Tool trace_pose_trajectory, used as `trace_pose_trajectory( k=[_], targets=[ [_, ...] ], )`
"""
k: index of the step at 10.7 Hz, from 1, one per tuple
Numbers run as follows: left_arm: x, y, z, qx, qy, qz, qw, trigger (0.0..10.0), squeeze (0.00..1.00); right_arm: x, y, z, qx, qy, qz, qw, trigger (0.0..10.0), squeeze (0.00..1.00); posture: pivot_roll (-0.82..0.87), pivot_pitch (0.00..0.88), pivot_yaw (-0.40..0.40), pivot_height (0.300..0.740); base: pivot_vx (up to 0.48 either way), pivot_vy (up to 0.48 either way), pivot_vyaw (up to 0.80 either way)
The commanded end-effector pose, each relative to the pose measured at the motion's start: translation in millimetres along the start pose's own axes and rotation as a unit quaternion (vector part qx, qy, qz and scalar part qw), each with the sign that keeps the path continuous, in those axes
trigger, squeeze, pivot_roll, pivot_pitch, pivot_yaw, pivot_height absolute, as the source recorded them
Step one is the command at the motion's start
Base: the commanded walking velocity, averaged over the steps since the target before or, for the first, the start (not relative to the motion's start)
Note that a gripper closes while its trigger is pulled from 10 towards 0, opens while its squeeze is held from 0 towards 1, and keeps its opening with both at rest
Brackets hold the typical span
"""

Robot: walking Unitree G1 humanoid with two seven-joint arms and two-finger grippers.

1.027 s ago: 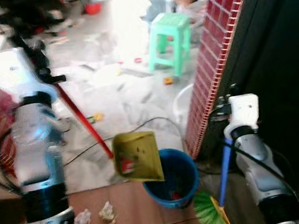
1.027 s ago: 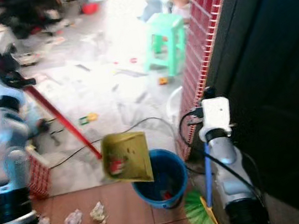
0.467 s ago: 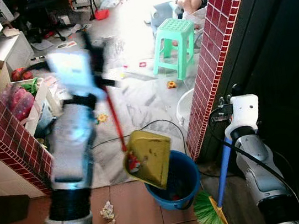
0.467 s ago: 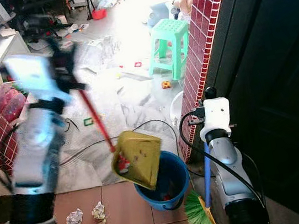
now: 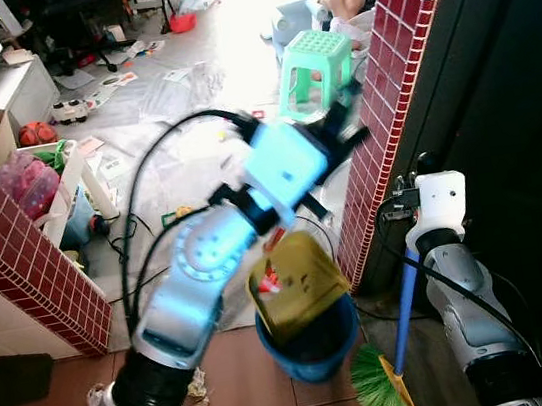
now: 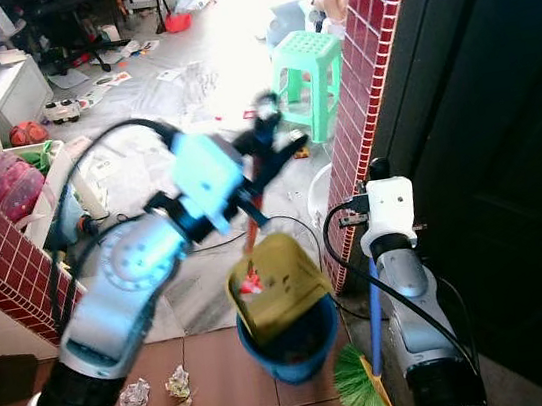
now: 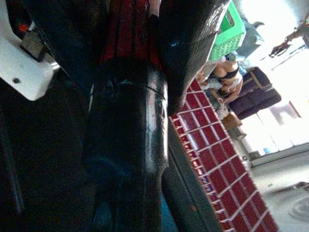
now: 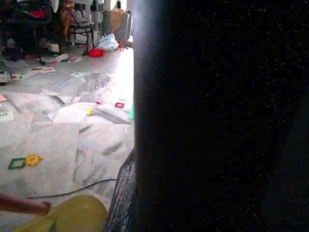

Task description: Sweep floor

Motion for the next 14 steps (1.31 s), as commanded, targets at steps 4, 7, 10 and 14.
trace_pose_trajectory(
  k=[4,7,10,14],
  targets=[
    [30.2,1.8,-5.6,0.05,0.069,0.108,0.99,10.0,0.0,3.7,-7.5,9.0,-0.018,0.006,0.006,1.0,10.0,0.0,-0.09,0.0,0.007,0.74,0.0,0.0,0.0],
    [29.8,3.4,0.5,0.041,0.039,0.097,0.994,10.0,0.0,3.4,-10.1,10.0,-0.02,0.009,0.007,1.0,10.0,0.0,-0.09,0.0,0.002,0.74,0.0,0.0,0.0],
    [28.0,0.4,11.1,0.026,-0.023,0.097,0.995,10.0,0.0,3.4,-13.4,10.4,-0.021,0.011,0.009,1.0,10.0,0.0,-0.09,0.0,0.001,0.74,0.0,0.0,0.0],
    [99.7,18.7,54.4,-0.059,-0.077,0.268,0.959,10.0,0.0,6.1,-15.2,9.3,-0.021,0.011,0.014,1.0,10.0,0.0,-0.08,0.0,-0.01,0.74,0.0,0.0,0.0]
  ],
)
Point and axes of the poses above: a point about 5 cm out from each wrist's last joint towards the gripper, its own y axis pointing back from the gripper into the wrist, its own z axis along the axis of the wrist's last joint, x = y × z, the point moved 3 cm from there along -y, pointing out of the wrist towards the gripper, and after that the axes turned 1 degree about y, right-handed, at the moved point
